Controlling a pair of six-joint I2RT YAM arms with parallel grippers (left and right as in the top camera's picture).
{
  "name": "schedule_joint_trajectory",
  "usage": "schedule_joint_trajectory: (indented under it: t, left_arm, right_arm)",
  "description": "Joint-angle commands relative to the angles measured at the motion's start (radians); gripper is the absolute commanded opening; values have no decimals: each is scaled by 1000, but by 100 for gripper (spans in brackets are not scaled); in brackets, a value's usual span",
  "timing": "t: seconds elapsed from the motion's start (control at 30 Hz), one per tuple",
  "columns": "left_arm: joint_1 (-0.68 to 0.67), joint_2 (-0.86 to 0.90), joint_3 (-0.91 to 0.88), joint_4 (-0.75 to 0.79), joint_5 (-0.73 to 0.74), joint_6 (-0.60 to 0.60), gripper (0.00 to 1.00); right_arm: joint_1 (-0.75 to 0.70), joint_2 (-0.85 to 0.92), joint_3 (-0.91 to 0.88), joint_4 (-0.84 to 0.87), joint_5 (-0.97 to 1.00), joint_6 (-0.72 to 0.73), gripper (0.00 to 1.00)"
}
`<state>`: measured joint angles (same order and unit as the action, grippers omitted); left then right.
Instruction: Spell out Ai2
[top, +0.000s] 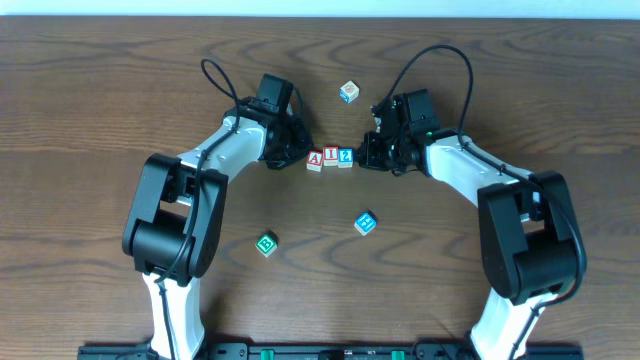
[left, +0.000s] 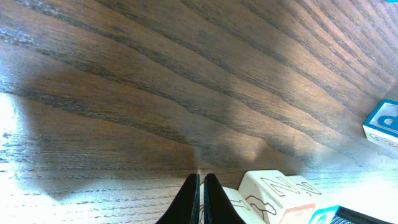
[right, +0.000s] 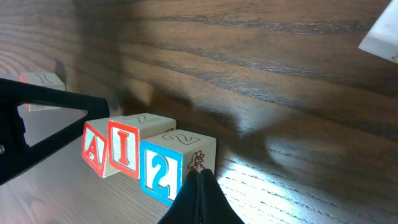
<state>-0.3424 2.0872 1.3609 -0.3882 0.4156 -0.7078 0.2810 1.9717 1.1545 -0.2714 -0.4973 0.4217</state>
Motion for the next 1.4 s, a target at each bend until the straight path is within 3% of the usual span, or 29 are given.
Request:
schedule_joint_trajectory:
  t: [0.0, 0.63, 1.0, 1.37]
  left_arm:
    - [-10, 17, -6, -4, -6, -27, 6]
    - [30, 15, -6, -8, -42, -33, 6]
    - [39, -6, -6, -151, -56, 25, 6]
    - [39, -10, -6, -217, 12, 63, 6]
  right_arm:
    - [2, 5, -5, 5, -27, 11, 1]
    - [-2, 5, -5, -2, -27, 12, 1]
    - [-82, 5, 2, -8, -31, 11, 2]
    - [-66, 11, 164, 31, -40, -97, 2]
